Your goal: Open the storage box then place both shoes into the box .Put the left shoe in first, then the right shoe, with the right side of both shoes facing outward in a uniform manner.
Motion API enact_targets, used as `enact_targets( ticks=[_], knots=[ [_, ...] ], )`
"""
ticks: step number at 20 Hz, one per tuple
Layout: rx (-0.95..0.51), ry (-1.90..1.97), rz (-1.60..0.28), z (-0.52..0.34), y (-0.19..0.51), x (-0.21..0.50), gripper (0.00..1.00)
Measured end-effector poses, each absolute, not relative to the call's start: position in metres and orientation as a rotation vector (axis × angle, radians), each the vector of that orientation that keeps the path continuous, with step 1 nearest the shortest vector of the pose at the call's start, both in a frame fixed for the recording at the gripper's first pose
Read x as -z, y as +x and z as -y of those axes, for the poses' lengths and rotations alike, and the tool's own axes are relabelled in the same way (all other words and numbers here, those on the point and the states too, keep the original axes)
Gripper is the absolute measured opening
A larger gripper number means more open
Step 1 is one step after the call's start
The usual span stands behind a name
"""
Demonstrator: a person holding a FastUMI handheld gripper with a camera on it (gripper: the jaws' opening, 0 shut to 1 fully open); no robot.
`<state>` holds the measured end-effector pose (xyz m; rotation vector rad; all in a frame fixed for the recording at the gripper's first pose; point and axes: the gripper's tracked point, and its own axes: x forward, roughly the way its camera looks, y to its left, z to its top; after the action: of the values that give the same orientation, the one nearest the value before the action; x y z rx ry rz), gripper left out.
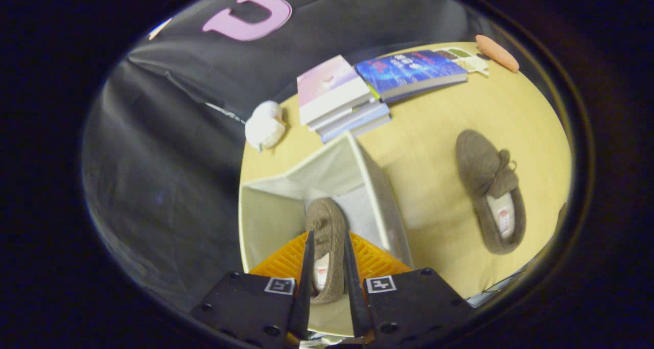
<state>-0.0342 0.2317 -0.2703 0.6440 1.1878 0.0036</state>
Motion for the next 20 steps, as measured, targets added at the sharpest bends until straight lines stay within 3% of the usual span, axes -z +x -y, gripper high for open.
enact_targets(
  ticks=[5, 11, 20],
  knots=[
    [0.079, 0.654, -1.072, -0.132, 0.001, 0.246, 0.36],
    [0.224, 0.585, -1.096, -0.024, -0.016, 0.287, 0.36],
    [0.262, 0.529, -1.261, 0.014, -0.082, 0.353, 0.36]
  ],
)
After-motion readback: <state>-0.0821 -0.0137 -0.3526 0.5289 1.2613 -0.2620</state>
